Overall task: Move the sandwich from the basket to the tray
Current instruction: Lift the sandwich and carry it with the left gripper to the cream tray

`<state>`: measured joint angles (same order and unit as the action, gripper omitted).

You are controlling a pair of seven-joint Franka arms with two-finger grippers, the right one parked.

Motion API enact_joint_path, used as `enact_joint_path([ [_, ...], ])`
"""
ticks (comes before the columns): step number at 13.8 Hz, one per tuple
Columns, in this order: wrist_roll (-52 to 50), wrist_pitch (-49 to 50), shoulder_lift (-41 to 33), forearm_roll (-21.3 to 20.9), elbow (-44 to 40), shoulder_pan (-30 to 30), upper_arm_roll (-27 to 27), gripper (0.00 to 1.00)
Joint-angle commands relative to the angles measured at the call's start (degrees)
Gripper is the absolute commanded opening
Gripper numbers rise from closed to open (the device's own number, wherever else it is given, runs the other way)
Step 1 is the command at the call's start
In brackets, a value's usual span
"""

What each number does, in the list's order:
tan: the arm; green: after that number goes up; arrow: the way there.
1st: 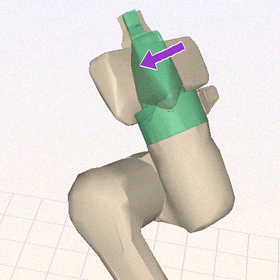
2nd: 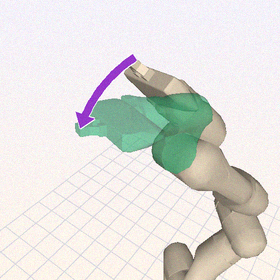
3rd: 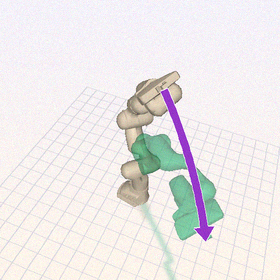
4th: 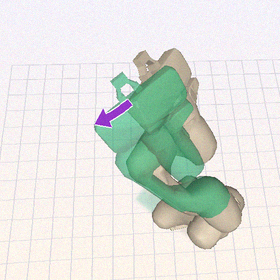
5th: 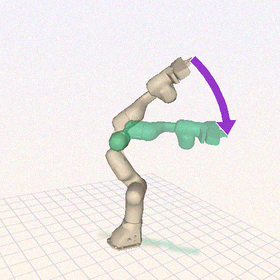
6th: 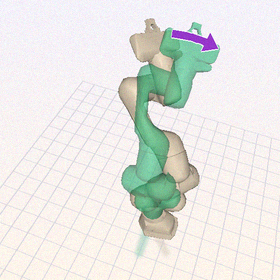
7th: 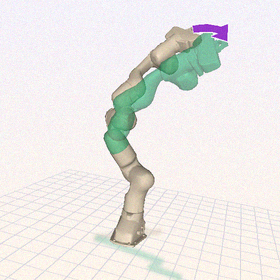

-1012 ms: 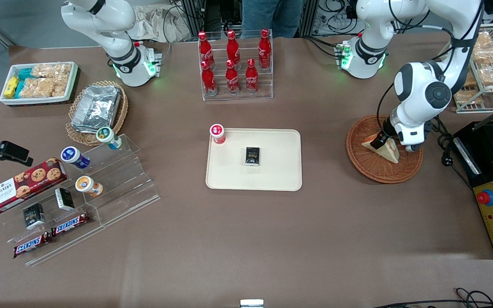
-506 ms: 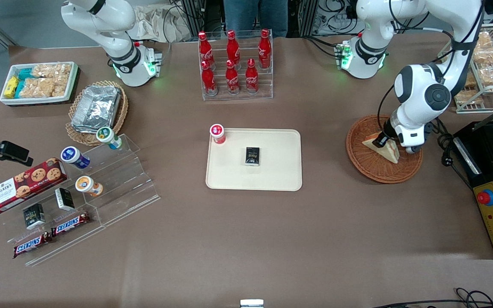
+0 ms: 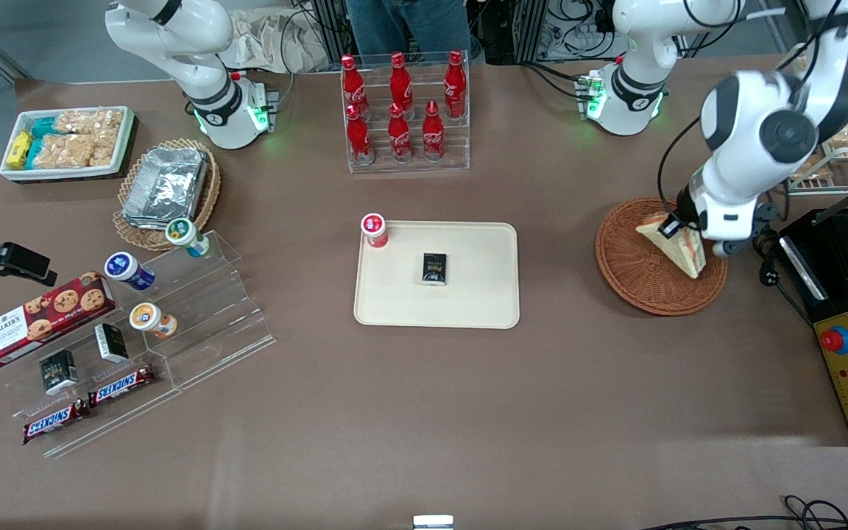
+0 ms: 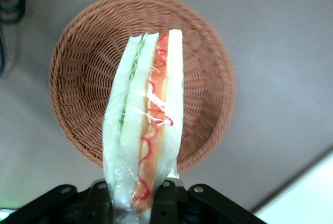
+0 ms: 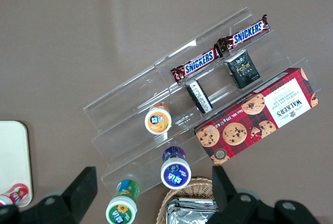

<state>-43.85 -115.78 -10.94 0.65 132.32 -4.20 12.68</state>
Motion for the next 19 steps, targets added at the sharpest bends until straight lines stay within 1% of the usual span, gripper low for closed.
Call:
enact_joint_path([
  [1,7.34,6.7,3.37,2.32,-10.47,2.61,3.92,0.0],
  [2,7.9,6.88,4.34,4.25,-11.29,4.54,5.06,0.0],
  [4,7.9,4.35,6.19,4.71,-11.21,7.45,7.18,0.0],
  [7,7.2,-2.59,10.66,4.71,-10.33,13.59,10.86,0.0],
  [9,2.3,-11.78,13.83,3.84,-7.97,17.9,12.1,0.0],
  [10,2.19,-17.49,14.98,2.53,-6.13,19.57,12.11,0.0],
  [12,1.49,-23.94,20.49,-3.26,-5.75,21.77,12.11,0.0],
  [14,-0.43,-30.35,26.3,-8.54,-5.85,22.05,12.11,0.0],
  [15,-1.4,-32.38,29.02,-11.52,-5.93,22.05,12.02,0.0],
  [16,-1.68,-32.93,30.96,-15.64,-6.11,21.87,11.84,0.0],
  [17,-2.98,-32.93,31.85,-18.73,-6.37,21.52,11.76,0.0],
  [18,-5.35,-32.93,32.56,-19.97,-6.28,21.43,11.75,0.0],
  [19,-6.76,-32.93,33.09,-20.33,-6.28,21.43,11.75,0.0],
])
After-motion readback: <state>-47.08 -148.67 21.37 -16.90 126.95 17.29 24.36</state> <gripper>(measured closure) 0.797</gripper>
